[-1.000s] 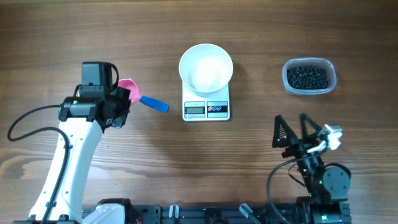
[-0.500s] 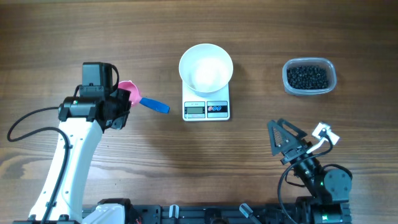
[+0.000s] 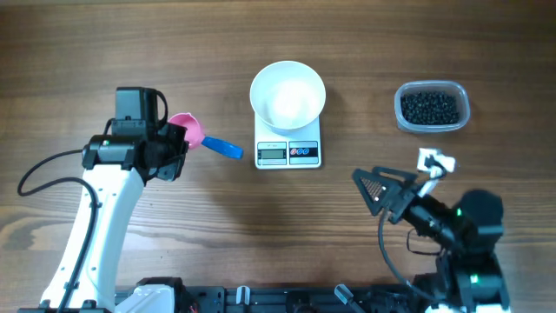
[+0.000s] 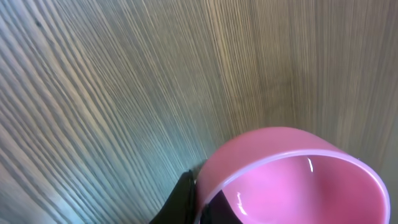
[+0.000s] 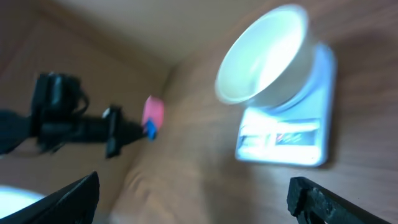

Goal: Scoop item into bowl and weigh 150g on scale
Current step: 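Move the right gripper to the scoop's blue handle and grasp it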

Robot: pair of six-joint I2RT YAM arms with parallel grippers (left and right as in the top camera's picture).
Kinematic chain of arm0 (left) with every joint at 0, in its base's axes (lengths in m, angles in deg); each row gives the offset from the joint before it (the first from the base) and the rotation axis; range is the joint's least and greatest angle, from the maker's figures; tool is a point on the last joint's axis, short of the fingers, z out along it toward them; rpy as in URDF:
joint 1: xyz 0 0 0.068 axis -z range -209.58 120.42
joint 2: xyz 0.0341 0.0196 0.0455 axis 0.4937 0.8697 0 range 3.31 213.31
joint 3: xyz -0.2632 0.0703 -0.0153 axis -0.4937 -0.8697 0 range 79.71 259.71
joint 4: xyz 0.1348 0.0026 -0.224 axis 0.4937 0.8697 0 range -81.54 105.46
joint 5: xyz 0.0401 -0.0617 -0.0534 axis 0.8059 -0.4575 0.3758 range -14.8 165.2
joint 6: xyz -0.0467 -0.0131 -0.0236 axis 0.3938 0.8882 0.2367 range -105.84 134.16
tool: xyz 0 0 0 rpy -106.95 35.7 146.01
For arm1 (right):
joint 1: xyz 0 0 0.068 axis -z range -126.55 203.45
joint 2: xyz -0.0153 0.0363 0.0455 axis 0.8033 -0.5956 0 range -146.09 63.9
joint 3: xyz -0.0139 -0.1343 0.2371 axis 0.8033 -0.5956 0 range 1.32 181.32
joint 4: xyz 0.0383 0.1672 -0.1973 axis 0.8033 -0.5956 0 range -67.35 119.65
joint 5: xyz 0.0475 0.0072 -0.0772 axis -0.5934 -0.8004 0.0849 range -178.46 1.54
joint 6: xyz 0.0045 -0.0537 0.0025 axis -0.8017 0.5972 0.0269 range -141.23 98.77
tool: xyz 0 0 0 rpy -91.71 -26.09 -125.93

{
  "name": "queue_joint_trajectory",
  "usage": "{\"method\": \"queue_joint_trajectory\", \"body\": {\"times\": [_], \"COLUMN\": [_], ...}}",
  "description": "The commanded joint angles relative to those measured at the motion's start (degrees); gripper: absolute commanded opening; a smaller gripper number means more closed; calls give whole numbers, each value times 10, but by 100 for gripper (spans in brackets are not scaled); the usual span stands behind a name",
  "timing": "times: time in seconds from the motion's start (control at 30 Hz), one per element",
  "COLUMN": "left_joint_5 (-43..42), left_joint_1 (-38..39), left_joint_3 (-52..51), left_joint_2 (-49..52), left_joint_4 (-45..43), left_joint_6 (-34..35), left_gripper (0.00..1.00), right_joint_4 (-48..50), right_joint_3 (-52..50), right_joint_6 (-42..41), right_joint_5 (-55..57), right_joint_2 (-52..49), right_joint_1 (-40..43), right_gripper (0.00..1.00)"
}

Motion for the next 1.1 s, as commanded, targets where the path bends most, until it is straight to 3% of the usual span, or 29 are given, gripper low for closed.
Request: {"method": "queue_joint_trajectory", "body": {"times": [0.0, 0.13, 0.37, 0.67, 0.83, 1.07], "left_joint_5": [-23, -22, -20, -3, 2, 3], "left_joint_1": [35, 92, 170, 246, 271, 292], "left_joint_3": [0, 0, 0, 0, 0, 0], "left_joint_2": [-11, -16, -16, -16, -16, -16], "left_joint_4": [-10, -44, -91, -110, -122, -127], "left_joint_6": [5, 6, 82, 170, 199, 203], "left_gripper": [4, 4, 4, 4, 4, 4], "right_joint_4": [34, 59, 146, 219, 271, 355], "right_joint_3": [24, 24, 24, 24, 24, 24], "right_joint_6": [1, -50, -39, -60, -102, -112], "right_joint_5": [-139, -153, -150, 30, 119, 133], "right_joint_2": [-67, -124, -177, -201, -223, -280], "right_joint_1": [-3, -4, -38, -140, -200, -247], "right_gripper": [100, 100, 100, 99, 88, 75]}}
